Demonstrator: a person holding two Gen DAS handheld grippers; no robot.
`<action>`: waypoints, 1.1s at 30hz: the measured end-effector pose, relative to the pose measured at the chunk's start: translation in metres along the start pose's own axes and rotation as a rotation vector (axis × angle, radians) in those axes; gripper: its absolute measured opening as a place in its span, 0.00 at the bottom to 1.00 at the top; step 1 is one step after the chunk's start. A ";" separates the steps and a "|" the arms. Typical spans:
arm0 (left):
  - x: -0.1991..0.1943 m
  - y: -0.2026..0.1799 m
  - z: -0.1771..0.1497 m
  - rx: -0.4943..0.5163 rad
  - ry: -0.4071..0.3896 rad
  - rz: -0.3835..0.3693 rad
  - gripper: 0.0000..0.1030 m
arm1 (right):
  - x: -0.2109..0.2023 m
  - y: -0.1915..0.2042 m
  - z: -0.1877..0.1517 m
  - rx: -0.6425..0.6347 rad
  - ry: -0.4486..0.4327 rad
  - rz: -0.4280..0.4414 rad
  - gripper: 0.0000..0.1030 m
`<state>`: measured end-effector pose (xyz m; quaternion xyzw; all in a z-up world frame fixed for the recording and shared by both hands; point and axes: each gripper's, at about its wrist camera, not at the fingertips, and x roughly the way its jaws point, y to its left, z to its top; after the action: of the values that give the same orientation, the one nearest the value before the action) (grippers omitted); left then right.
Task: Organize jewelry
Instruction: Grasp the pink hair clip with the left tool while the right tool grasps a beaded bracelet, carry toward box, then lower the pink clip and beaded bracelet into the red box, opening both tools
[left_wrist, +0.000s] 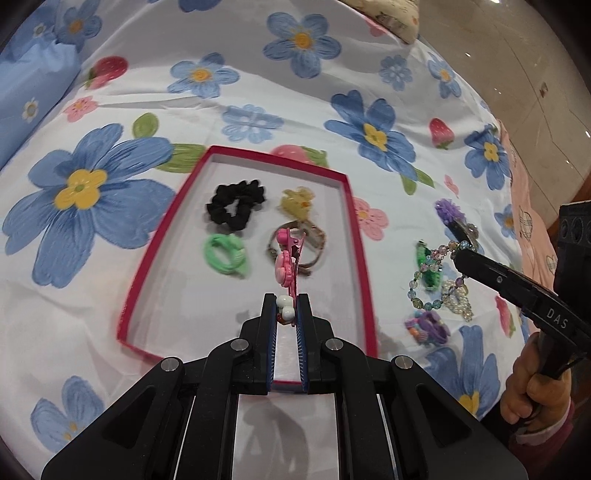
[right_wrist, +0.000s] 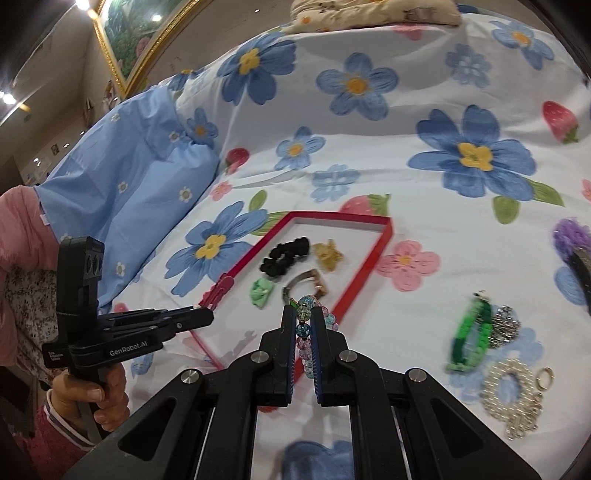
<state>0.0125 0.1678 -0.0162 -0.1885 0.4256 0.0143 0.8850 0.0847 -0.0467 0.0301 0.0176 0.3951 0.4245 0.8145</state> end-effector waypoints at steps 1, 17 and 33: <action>0.001 0.004 0.000 -0.006 0.001 0.005 0.08 | 0.004 0.003 0.001 -0.005 0.004 0.005 0.07; 0.039 0.043 0.010 -0.011 0.068 0.088 0.08 | 0.093 0.032 0.004 -0.058 0.127 0.064 0.07; 0.078 0.038 0.011 0.032 0.140 0.131 0.08 | 0.130 0.007 -0.012 -0.035 0.227 0.017 0.07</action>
<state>0.0628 0.1963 -0.0812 -0.1467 0.4979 0.0525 0.8532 0.1146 0.0454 -0.0571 -0.0413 0.4771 0.4374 0.7611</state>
